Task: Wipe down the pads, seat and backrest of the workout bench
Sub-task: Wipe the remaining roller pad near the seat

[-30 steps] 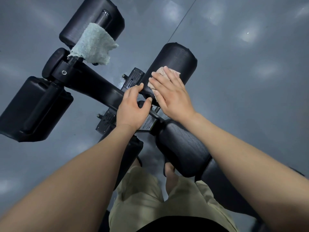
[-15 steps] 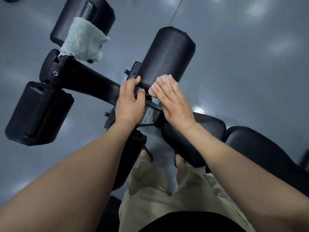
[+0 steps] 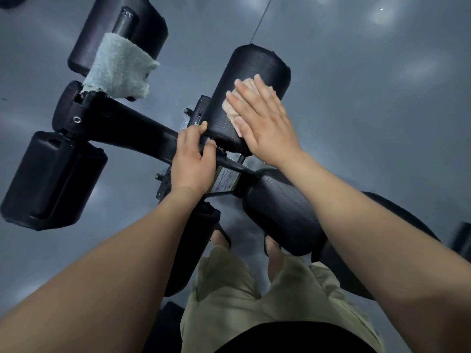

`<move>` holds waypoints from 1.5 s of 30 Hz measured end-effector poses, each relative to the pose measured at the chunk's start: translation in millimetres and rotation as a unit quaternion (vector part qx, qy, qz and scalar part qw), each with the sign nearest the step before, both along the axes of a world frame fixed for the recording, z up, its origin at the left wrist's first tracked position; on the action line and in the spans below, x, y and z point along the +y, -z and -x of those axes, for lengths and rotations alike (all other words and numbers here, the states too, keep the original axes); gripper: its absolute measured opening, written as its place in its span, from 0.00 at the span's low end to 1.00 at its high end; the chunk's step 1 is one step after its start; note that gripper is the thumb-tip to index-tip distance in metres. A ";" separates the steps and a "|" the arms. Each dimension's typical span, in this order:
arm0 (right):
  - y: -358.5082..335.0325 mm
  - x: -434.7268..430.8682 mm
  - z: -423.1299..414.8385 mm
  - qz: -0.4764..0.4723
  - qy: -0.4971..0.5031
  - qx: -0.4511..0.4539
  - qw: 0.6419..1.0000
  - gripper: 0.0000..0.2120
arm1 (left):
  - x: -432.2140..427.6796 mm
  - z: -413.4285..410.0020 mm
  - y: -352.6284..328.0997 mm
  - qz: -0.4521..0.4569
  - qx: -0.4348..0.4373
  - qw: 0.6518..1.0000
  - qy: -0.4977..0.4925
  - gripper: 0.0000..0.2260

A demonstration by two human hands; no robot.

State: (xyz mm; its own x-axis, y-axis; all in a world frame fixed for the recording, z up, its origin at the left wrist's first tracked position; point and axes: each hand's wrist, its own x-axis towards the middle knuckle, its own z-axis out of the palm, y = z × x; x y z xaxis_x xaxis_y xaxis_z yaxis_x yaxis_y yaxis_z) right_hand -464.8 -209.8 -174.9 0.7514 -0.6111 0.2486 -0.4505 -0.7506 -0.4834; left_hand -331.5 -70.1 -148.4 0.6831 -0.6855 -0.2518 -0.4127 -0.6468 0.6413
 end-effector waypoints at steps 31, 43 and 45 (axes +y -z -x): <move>-7.3 -47.5 -9.1 -0.211 0.165 -0.016 0.963 0.26 | -3.7 -2.4 -2.1 -0.023 0.026 0.999 -0.021 0.23; -13.2 -57.5 -29.1 -0.065 0.106 0.056 0.991 0.23 | -1.8 -0.5 -5.8 -0.020 0.019 1.000 -0.012 0.21; -11.9 -47.9 -25.0 -0.037 0.084 0.053 0.994 0.23 | -1.8 -1.1 -6.2 -0.018 0.020 1.000 -0.013 0.21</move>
State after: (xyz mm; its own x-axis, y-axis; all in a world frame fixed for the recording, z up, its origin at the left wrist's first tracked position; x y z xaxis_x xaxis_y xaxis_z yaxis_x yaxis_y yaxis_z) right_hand -439.7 -257.7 -163.0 0.6572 -0.7436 0.1231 -0.6181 -0.6252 -0.4766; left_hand -330.4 -72.0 -142.1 0.6890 -0.6577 -0.3045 -0.3695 -0.6802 0.6331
